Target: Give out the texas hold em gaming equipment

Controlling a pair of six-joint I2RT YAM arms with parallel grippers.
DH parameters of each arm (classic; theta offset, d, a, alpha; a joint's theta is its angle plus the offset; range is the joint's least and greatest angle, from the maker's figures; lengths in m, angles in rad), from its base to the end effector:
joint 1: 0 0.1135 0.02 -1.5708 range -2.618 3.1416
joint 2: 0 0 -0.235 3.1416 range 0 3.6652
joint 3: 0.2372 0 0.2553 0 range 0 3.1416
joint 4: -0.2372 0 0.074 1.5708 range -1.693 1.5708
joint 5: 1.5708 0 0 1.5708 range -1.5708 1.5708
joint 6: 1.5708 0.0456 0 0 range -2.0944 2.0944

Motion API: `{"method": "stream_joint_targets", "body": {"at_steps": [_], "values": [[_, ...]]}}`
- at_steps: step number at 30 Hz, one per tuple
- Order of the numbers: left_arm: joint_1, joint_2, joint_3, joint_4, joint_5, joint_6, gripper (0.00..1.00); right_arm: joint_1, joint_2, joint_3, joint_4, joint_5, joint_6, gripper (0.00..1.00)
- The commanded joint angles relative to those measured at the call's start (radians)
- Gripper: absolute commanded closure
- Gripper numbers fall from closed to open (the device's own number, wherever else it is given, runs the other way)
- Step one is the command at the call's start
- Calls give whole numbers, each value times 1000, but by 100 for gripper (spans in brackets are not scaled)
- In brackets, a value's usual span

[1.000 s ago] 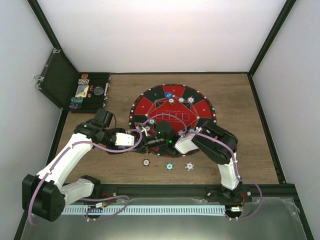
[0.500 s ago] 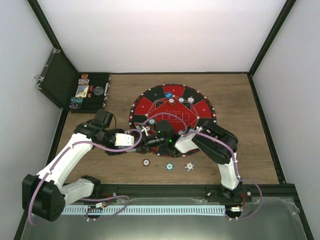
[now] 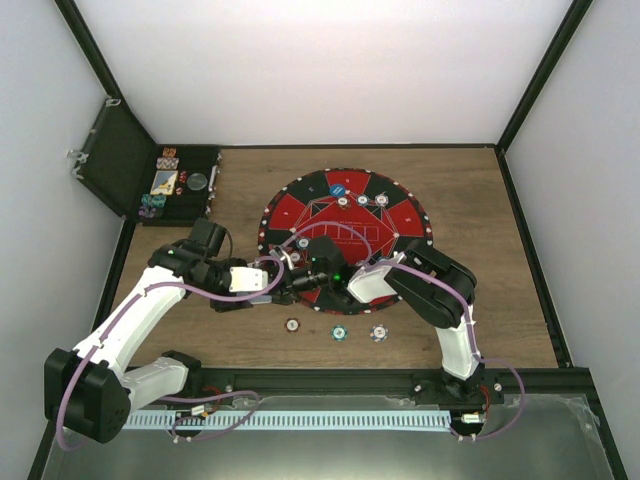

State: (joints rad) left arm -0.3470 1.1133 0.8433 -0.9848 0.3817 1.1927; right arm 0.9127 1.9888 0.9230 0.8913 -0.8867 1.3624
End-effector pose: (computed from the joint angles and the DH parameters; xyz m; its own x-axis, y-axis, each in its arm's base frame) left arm 0.1894 -0.0865 0.2054 0.0645 0.8938 -0.4438 0.9874 0.0072 0.1581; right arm 0.2101 0.3295 0.1223 -0.9678 -0.2410 -0.0721 -0.0961 0.0894 0.9913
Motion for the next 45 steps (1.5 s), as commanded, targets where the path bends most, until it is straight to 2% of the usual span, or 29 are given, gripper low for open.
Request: {"method": "stream_joint_targets", "body": {"at_steps": [1,15,27,30,37,45], "values": [[-1,-6,32,1,4,-17,89,-5,-22,18,-66,-1,-50,57],[0,-27,32,23,-27,-43,90,-39,-66,-45,-144,5,-108,57],[0,-23,21,66,-41,-68,92,-49,-145,-89,-196,3,-143,62],[1,-21,14,68,-41,-69,92,-49,-148,-67,-205,-3,-140,65],[3,-19,3,72,-62,-73,92,-61,-193,-50,-341,22,-212,73],[3,-24,2,68,-62,-71,92,-75,-233,-92,-347,35,-215,85]]}}
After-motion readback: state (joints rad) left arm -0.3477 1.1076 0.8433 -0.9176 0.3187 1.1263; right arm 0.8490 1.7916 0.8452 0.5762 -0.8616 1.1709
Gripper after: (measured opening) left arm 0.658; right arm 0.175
